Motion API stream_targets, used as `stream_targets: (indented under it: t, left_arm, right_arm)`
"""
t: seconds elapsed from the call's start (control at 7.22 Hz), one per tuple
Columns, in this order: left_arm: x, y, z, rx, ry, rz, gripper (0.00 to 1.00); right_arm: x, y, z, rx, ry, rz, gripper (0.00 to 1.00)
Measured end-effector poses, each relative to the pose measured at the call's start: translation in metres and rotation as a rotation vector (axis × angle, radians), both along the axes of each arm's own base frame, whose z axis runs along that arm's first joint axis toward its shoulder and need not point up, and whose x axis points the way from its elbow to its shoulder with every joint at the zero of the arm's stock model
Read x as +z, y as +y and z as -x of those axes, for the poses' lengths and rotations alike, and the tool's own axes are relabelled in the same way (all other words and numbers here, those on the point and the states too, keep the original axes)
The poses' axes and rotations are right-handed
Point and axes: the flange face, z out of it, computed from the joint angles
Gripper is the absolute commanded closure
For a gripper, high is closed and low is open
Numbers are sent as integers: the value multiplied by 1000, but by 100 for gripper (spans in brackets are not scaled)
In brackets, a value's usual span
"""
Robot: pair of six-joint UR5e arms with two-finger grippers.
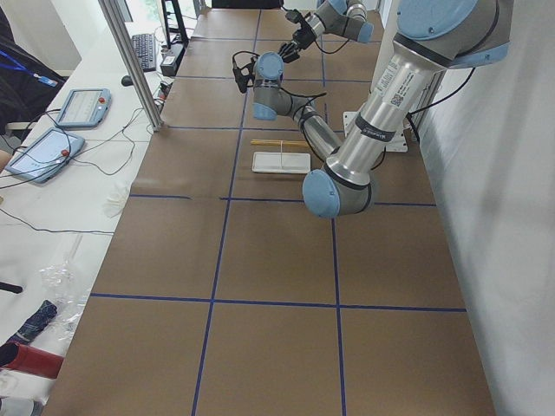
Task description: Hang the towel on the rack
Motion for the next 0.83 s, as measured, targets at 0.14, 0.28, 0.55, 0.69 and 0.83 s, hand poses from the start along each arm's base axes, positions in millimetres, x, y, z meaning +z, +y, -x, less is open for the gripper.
stream_targets:
  t: [0.14, 0.28, 0.55, 0.69, 0.83]
  left_arm:
    - [0, 0, 1, 1, 0, -1, 100]
    - [1, 1, 1, 2, 0, -2, 100]
    - [1, 1, 3, 6, 0, -3, 100]
    - [0, 1, 5, 5, 1, -5, 100]
    - [-2, 3, 8, 4, 5, -8, 100]
  right_arm:
    - [-1, 0, -2, 0, -6, 0, 0]
    - [-1, 0, -4, -1, -7, -2, 0]
    - [7, 0, -13, -2, 18, -9, 0]
    - [22, 4, -27, -5, 48, -15, 0]
    - [40, 10, -47, -20, 86, -26, 0]
